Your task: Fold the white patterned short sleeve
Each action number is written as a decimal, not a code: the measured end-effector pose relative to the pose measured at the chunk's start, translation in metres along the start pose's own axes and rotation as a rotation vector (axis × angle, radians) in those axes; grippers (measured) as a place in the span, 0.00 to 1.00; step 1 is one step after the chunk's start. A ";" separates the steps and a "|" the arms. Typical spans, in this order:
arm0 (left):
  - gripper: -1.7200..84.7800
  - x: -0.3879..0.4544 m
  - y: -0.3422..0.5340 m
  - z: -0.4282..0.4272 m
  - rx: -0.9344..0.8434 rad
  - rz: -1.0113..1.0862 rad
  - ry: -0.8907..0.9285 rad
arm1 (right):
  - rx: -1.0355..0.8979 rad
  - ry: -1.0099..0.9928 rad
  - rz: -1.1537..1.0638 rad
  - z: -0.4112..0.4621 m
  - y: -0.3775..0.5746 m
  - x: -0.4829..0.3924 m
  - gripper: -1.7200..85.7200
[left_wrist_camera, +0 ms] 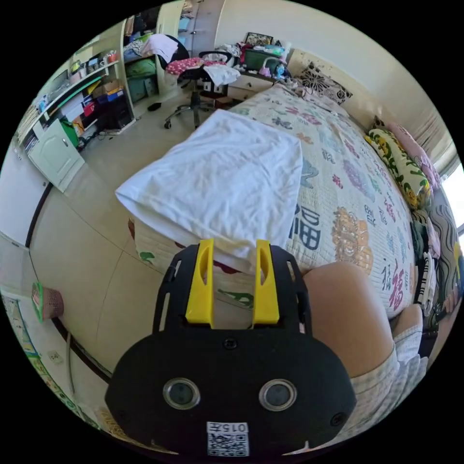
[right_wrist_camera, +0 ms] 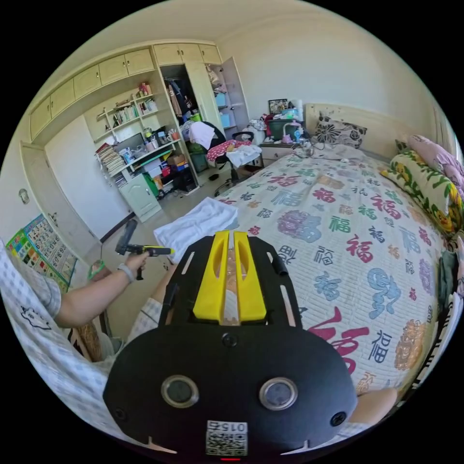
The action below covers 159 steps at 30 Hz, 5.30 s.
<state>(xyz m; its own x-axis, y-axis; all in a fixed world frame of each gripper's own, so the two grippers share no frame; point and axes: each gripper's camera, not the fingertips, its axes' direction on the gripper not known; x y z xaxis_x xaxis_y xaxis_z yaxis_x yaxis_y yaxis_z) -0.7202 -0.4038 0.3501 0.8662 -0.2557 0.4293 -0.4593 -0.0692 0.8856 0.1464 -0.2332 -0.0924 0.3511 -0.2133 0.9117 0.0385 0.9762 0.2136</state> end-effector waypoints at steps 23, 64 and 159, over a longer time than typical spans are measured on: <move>0.01 0.211 -0.083 -0.467 0.548 0.771 0.986 | 0.014 0.023 -0.040 -0.003 -0.011 0.021 0.18; 0.01 0.120 -0.043 -0.431 0.260 0.312 1.299 | -0.733 -0.241 0.063 0.143 -0.073 0.243 0.03; 0.01 0.129 -0.284 -0.343 0.113 0.594 1.215 | 0.117 0.123 -0.018 -0.461 -0.144 0.191 0.01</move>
<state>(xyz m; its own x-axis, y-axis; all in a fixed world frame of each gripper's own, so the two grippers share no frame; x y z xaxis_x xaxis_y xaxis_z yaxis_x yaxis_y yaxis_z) -0.4104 -0.0861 0.2146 0.1314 0.7269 0.6741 -0.7837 -0.3402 0.5196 0.6388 -0.3965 -0.1111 0.4635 -0.2171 0.8591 -0.0608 0.9594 0.2752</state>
